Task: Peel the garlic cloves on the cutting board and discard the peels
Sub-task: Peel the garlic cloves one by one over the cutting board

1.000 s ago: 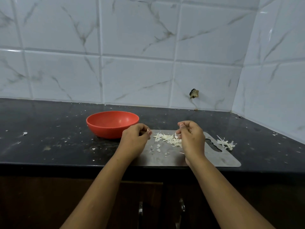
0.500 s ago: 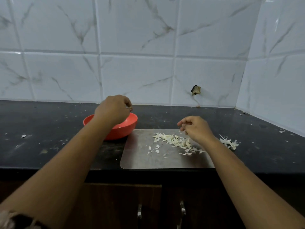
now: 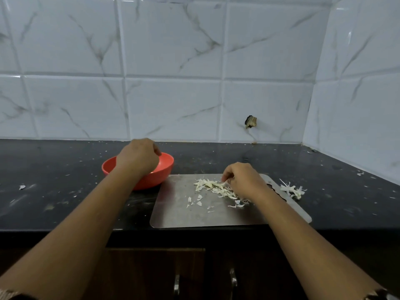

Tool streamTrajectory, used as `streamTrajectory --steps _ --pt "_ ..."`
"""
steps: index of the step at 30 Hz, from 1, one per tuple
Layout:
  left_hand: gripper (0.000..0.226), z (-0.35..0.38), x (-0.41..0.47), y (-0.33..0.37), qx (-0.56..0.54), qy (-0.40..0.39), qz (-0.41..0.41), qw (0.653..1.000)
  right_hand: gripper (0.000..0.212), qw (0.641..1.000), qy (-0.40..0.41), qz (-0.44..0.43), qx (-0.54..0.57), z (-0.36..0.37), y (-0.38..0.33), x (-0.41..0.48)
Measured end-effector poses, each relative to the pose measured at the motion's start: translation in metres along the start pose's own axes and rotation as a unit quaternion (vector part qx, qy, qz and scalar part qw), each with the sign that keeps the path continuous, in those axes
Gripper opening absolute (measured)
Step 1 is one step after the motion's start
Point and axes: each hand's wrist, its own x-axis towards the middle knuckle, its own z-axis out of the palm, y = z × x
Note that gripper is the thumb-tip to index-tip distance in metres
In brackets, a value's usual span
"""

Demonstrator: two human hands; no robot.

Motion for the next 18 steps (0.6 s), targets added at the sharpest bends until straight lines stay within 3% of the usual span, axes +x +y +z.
streamTrajectory --steps 3,7,12,15,18 --pt "0.028 0.000 -0.020 0.019 -0.086 0.058 0.083 0.991 0.029 0.990 0.055 0.019 0.130 -0.004 -0.002 -0.001" --pt "0.022 0.019 -0.044 0.033 -0.107 -0.024 0.146 0.983 0.037 0.974 0.032 0.036 0.223 -0.012 -0.016 -0.012" --pt "0.012 0.043 -0.071 0.022 -0.142 -0.096 0.118 0.978 0.029 0.965 -0.055 0.058 0.250 -0.009 -0.035 -0.027" --pt "0.014 0.047 -0.074 0.019 -0.156 -0.078 0.097 0.980 0.021 0.965 -0.088 0.029 0.246 -0.006 -0.044 -0.037" --pt "0.026 0.047 -0.072 0.020 -0.243 -0.063 0.067 0.966 0.019 0.917 -0.118 0.041 0.380 0.005 -0.066 -0.044"
